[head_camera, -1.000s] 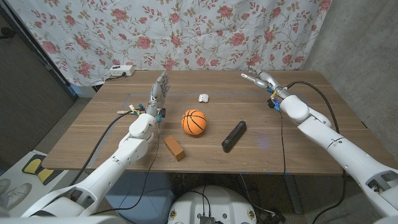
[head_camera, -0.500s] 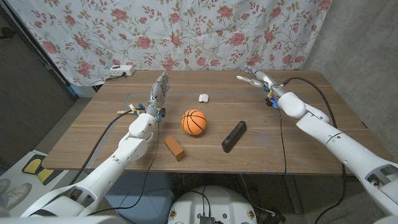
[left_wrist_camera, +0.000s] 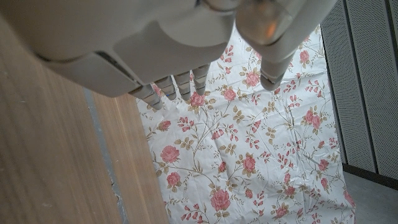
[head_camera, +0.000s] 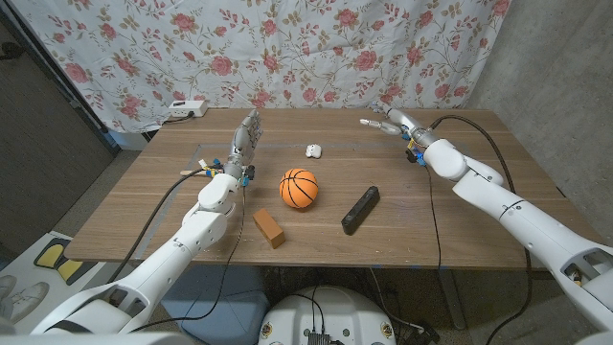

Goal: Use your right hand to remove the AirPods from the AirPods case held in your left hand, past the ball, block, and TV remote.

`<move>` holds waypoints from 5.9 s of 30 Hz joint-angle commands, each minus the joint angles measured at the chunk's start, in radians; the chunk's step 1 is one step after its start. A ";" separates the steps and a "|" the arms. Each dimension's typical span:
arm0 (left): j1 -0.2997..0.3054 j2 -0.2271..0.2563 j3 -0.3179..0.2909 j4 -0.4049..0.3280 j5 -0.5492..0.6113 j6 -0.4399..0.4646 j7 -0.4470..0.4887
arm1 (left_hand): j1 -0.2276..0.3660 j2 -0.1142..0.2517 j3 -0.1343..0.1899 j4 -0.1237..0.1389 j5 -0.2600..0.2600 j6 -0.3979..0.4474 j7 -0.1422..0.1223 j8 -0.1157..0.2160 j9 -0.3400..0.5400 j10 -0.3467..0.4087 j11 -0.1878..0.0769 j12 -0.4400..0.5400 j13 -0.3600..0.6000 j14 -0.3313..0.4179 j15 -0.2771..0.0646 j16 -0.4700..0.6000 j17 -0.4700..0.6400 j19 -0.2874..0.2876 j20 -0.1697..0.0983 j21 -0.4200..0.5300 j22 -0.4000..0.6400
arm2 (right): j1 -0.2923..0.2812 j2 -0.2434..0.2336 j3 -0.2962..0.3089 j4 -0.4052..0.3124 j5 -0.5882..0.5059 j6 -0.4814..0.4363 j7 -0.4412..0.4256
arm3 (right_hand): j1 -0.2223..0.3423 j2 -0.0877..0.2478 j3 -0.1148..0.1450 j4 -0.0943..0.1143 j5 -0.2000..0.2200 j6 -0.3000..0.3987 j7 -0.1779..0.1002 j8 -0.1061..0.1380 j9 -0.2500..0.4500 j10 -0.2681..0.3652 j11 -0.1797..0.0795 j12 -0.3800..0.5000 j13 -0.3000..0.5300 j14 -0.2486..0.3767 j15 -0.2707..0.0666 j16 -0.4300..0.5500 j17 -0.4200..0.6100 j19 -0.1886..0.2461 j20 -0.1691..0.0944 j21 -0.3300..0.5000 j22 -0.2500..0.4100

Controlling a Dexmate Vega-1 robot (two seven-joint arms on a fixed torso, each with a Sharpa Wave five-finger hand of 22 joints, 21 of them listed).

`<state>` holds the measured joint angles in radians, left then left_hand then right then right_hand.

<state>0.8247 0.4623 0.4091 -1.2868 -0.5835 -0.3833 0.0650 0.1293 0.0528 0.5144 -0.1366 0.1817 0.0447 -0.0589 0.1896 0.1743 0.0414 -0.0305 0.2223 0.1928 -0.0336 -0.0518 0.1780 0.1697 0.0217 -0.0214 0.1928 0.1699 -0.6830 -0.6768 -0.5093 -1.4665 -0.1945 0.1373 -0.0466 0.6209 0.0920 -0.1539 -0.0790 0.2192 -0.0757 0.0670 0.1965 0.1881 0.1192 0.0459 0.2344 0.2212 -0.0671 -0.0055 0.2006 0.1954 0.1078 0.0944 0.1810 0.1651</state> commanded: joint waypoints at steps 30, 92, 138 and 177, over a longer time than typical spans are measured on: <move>0.046 0.014 -0.012 -0.038 -0.019 -0.017 -0.005 | 0.015 0.004 -0.002 -0.005 0.000 0.007 -0.004 0.000 0.002 0.011 0.002 0.004 0.004 0.008 -0.005 0.006 0.005 0.009 0.002 0.004 0.005 | 0.030 -0.022 -0.069 -0.096 -0.113 -0.101 0.061 | 0.062 0.019 0.038 -0.035 -0.027 -0.038 -0.033 -0.001 0.005 0.030 -0.068 0.010 0.020 -0.014 -0.004 0.009 0.008 -0.010 -0.008 0.004 0.003; 0.071 0.002 -0.008 -0.058 -0.014 -0.014 0.007 | 0.017 0.005 -0.005 -0.004 0.000 0.010 0.001 -0.003 0.002 0.019 0.003 0.002 0.004 0.016 -0.004 0.006 0.005 0.013 0.000 0.003 0.005 | 0.168 0.052 -0.190 -0.006 -0.279 -0.100 0.155 | 0.161 0.027 0.093 -0.079 -0.023 -0.161 -0.009 -0.013 0.005 -0.017 -0.060 -0.014 0.038 -0.032 -0.009 0.011 0.010 -0.005 -0.016 0.006 0.002; 0.111 -0.004 -0.013 -0.078 -0.029 -0.029 0.014 | 0.019 0.008 -0.006 -0.003 0.001 0.002 0.001 -0.007 0.002 0.020 0.008 -0.001 0.005 0.015 -0.002 0.005 0.005 0.012 0.001 0.002 0.005 | 0.263 0.143 -0.246 0.126 -0.261 -0.040 0.259 | 0.083 0.000 0.069 -0.024 -0.028 -0.185 -0.012 -0.001 0.005 0.018 -0.047 0.002 0.063 -0.035 0.001 0.023 0.023 -0.010 -0.018 0.005 0.003; 0.112 -0.012 -0.012 -0.068 -0.035 -0.038 0.007 | 0.018 0.005 -0.010 -0.002 0.000 -0.001 0.001 -0.007 0.001 0.020 0.006 -0.003 0.005 0.015 -0.003 0.005 0.006 0.013 0.000 0.002 0.005 | 0.311 0.205 -0.302 0.182 -0.338 -0.073 0.279 | 0.082 0.006 0.077 -0.028 -0.024 -0.217 -0.015 -0.001 0.005 0.008 -0.032 0.000 0.078 -0.037 -0.002 0.023 0.022 -0.022 -0.019 0.003 0.003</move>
<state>0.9381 0.4561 0.3959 -1.3613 -0.6167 -0.4161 0.0702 0.1384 0.0619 0.5057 -0.1391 0.1817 0.0499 -0.0535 0.1846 0.1722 0.0553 -0.0232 0.2222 0.1927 -0.0215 -0.0536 0.1780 0.1696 0.0234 -0.0233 0.1928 0.1698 -0.3807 -0.4845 -0.7963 -1.2915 -0.5045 0.0718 0.2393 0.6988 0.0887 -0.0824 -0.1030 0.1923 -0.1697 0.0591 0.1888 0.1881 0.1225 0.0175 0.2305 0.2952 -0.0975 -0.0071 0.2190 0.2137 0.0865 0.0769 0.1810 0.1651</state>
